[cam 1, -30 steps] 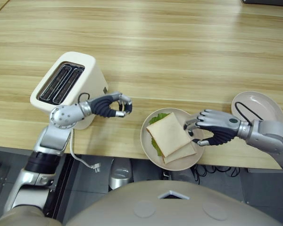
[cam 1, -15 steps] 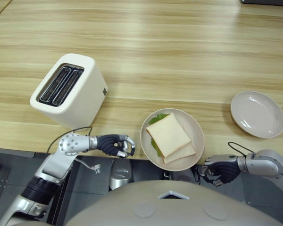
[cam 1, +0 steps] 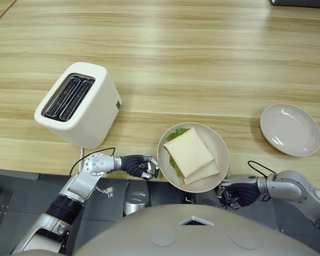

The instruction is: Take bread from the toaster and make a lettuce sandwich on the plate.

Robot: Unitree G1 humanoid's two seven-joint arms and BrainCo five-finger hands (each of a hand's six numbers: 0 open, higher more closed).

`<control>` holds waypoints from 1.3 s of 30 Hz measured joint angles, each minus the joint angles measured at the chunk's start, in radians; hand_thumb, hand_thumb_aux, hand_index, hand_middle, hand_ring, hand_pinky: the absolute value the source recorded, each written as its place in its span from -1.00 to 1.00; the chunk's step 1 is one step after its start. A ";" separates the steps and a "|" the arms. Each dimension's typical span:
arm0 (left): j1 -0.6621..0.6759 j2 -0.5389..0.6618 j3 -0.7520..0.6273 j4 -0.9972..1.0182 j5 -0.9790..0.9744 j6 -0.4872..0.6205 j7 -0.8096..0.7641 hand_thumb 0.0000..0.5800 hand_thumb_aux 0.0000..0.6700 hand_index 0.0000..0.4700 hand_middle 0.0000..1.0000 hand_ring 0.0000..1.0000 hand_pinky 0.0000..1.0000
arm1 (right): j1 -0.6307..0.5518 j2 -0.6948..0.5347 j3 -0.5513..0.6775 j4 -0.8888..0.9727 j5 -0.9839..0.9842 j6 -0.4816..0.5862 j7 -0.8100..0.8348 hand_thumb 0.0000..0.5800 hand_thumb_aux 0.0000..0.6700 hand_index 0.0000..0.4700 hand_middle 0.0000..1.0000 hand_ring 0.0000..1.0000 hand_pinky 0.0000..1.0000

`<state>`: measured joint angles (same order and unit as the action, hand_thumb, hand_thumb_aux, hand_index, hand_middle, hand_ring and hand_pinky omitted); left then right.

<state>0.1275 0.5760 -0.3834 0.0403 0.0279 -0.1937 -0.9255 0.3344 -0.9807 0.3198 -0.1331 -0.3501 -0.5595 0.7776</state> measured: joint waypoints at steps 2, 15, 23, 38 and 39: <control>-0.001 -0.001 0.000 0.007 0.000 -0.006 0.000 1.00 1.00 0.96 1.00 1.00 1.00 | -0.019 0.016 0.000 0.006 -0.005 -0.002 -0.007 1.00 1.00 0.96 1.00 1.00 1.00; -0.113 -0.078 0.028 0.126 0.049 -0.035 0.140 1.00 1.00 0.96 1.00 1.00 1.00 | -0.249 0.151 0.015 0.174 -0.120 0.028 -0.099 1.00 1.00 0.96 1.00 1.00 1.00; -0.186 -0.107 0.039 0.202 0.130 -0.030 0.249 1.00 1.00 0.96 1.00 1.00 1.00 | -0.402 0.220 0.056 0.297 -0.188 0.031 -0.142 1.00 1.00 0.96 1.00 1.00 1.00; -0.526 -0.317 0.037 0.623 0.199 -0.006 0.375 1.00 1.00 0.96 1.00 1.00 1.00 | -0.776 0.457 0.131 0.759 -0.358 0.078 -0.451 1.00 1.00 0.96 1.00 1.00 1.00; -0.553 -0.326 0.038 0.667 0.200 -0.010 0.383 1.00 1.00 0.96 1.00 1.00 1.00 | -0.804 0.474 0.139 0.804 -0.368 0.077 -0.479 1.00 1.00 0.96 1.00 1.00 1.00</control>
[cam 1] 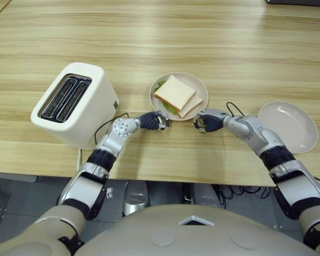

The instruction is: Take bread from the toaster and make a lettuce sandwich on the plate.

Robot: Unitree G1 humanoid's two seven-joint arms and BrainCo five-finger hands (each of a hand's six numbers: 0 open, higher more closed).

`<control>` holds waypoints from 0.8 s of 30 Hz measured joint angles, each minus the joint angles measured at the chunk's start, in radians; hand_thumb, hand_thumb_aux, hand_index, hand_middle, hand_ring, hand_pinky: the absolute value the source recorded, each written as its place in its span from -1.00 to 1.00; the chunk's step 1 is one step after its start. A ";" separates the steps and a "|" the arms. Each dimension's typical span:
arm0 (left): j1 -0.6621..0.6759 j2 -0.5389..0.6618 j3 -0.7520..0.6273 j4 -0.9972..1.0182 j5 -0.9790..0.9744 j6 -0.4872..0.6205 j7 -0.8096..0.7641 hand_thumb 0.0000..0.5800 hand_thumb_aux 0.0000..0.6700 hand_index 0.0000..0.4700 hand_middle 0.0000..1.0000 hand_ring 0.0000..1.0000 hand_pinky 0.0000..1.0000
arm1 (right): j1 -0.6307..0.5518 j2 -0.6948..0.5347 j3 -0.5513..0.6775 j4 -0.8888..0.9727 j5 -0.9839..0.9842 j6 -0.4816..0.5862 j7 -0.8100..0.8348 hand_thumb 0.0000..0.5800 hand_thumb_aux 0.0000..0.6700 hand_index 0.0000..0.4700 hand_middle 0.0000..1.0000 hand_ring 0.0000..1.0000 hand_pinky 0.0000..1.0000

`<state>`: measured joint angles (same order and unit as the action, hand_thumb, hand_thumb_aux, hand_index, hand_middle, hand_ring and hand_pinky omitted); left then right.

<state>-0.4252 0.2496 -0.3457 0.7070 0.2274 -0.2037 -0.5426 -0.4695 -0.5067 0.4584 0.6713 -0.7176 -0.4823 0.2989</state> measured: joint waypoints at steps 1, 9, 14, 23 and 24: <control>-0.027 -0.011 0.002 0.036 0.000 -0.002 0.006 1.00 1.00 0.96 1.00 1.00 1.00 | -0.025 0.015 0.003 0.039 -0.011 0.001 -0.022 1.00 1.00 0.96 1.00 1.00 1.00; -0.301 -0.099 0.014 0.432 0.022 -0.010 0.122 1.00 1.00 0.96 1.00 1.00 1.00 | -0.252 0.119 0.071 0.362 -0.071 0.006 -0.230 1.00 1.00 0.96 0.39 0.39 0.39; -0.341 -0.097 0.062 0.505 0.017 -0.036 0.153 -1.00 -1.00 -1.00 -1.00 -1.00 -1.00 | -0.277 0.147 0.099 0.427 -0.093 -0.002 -0.366 0.36 -0.13 -0.15 -1.00 -1.00 -1.00; -0.119 0.040 0.286 0.091 -0.202 -0.215 0.052 -1.00 -1.00 -1.00 -1.00 -1.00 -1.00 | 0.072 -0.007 -0.110 -0.221 -0.001 -0.078 -0.622 -1.00 -1.00 -1.00 -1.00 -1.00 -1.00; -0.059 0.033 0.330 -0.047 -0.238 -0.249 0.089 -1.00 -1.00 -1.00 -1.00 -1.00 -1.00 | 0.128 0.012 -0.167 -0.327 0.066 -0.084 -0.630 -1.00 -1.00 -1.00 -1.00 -1.00 -1.00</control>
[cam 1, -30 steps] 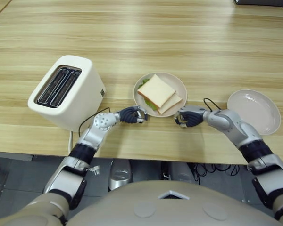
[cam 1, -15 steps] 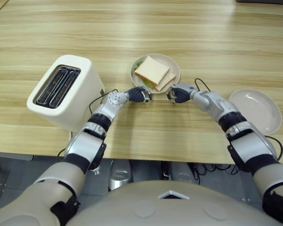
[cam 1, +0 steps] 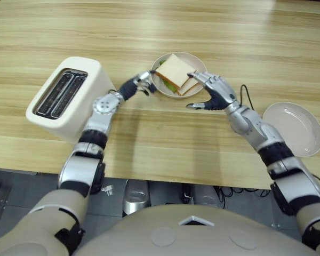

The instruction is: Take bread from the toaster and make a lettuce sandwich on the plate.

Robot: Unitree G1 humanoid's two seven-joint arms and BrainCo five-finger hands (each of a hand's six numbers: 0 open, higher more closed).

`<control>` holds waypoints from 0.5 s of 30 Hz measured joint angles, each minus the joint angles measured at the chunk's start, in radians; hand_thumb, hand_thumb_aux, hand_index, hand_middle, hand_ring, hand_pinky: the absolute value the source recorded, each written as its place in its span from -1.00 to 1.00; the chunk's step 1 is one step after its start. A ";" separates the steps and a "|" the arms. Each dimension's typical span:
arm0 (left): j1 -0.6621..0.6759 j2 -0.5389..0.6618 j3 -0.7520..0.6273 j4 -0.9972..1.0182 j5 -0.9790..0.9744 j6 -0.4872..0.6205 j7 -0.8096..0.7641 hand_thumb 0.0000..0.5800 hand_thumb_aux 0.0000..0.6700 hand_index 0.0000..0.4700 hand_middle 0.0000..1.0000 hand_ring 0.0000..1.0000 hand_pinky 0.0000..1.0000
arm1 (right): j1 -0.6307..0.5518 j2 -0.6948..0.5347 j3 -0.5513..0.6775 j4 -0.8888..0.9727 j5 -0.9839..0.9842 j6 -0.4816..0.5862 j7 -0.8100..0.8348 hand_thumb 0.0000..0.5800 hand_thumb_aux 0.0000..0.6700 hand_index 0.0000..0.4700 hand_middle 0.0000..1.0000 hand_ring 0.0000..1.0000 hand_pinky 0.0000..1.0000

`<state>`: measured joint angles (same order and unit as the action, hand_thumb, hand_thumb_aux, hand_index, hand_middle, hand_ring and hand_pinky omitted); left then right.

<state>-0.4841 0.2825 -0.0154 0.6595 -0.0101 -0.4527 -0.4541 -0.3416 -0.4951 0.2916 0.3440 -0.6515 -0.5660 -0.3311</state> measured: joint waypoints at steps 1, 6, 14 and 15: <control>0.059 -0.022 0.039 -0.116 -0.033 -0.039 0.036 -1.00 -1.00 -1.00 -1.00 -1.00 -1.00 | 0.052 0.026 -0.058 -0.096 0.076 -0.014 -0.016 -1.00 -1.00 -1.00 -1.00 -1.00 -1.00; 0.240 -0.082 0.058 -0.354 0.017 -0.105 0.174 -1.00 -1.00 -1.00 -1.00 -1.00 -1.00 | 0.183 0.147 -0.175 -0.365 0.176 -0.105 -0.103 -1.00 -1.00 -1.00 -1.00 -1.00 -1.00; 0.198 -0.095 0.052 -0.175 0.059 -0.162 0.263 -1.00 -1.00 -1.00 -1.00 -1.00 -1.00 | 0.164 0.180 -0.200 -0.193 0.042 -0.162 -0.213 -1.00 -1.00 -1.00 -1.00 -1.00 -1.00; 0.181 -0.092 0.062 -0.175 0.057 -0.166 0.273 -1.00 -1.00 -1.00 -1.00 -1.00 -1.00 | 0.153 0.177 -0.200 -0.178 0.039 -0.164 -0.215 -1.00 -1.00 -1.00 -1.00 -1.00 -1.00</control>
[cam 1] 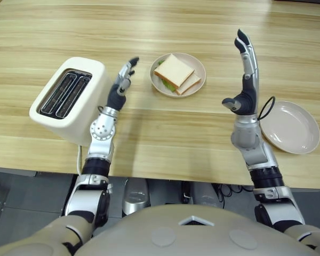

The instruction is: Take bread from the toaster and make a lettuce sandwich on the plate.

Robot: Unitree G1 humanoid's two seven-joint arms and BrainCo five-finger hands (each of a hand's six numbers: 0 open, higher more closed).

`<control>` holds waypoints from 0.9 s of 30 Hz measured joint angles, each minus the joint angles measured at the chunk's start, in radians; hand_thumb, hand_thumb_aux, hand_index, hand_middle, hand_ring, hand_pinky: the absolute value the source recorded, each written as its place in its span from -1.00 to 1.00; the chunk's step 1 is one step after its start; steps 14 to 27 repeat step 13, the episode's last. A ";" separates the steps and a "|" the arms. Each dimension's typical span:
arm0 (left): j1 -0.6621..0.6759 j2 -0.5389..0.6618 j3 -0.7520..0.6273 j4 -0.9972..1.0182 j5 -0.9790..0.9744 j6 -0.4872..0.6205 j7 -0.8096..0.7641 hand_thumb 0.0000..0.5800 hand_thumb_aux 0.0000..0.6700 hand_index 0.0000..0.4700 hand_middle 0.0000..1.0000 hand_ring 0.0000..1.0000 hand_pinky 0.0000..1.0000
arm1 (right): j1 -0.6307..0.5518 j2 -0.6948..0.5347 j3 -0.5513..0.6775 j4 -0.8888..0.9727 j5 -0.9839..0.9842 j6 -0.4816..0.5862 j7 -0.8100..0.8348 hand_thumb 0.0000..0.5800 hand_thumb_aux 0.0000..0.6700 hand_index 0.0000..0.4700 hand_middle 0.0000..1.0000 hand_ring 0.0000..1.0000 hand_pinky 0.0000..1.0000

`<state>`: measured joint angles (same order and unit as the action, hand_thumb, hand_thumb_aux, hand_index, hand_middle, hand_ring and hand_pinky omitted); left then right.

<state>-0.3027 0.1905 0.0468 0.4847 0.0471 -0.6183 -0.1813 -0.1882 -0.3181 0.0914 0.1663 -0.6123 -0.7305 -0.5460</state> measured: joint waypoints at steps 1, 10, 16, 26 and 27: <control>-0.007 0.003 0.010 -0.003 -0.011 -0.001 0.005 -1.00 -1.00 -1.00 -1.00 -1.00 -1.00 | -0.011 0.002 0.000 0.022 0.008 -0.007 0.001 -1.00 -1.00 -1.00 -1.00 -1.00 -1.00; 0.003 0.026 0.006 0.010 -0.005 -0.021 0.034 -1.00 -1.00 -1.00 -1.00 -1.00 -1.00 | -0.016 0.020 0.031 0.035 -0.073 -0.027 -0.015 -1.00 -1.00 -1.00 -1.00 -1.00 -1.00; 0.003 0.026 0.000 0.011 0.009 -0.031 0.038 -1.00 -1.00 -1.00 -1.00 -1.00 -1.00 | -0.015 0.033 0.045 0.035 -0.075 -0.032 -0.014 -1.00 -1.00 -1.00 -1.00 -1.00 -1.00; 0.003 0.026 0.000 0.011 0.009 -0.031 0.038 -1.00 -1.00 -1.00 -1.00 -1.00 -1.00 | -0.015 0.033 0.045 0.035 -0.075 -0.032 -0.014 -1.00 -1.00 -1.00 -1.00 -1.00 -1.00; 0.003 0.026 0.000 0.011 0.009 -0.031 0.038 -1.00 -1.00 -1.00 -1.00 -1.00 -1.00 | -0.015 0.033 0.045 0.035 -0.075 -0.032 -0.014 -1.00 -1.00 -1.00 -1.00 -1.00 -1.00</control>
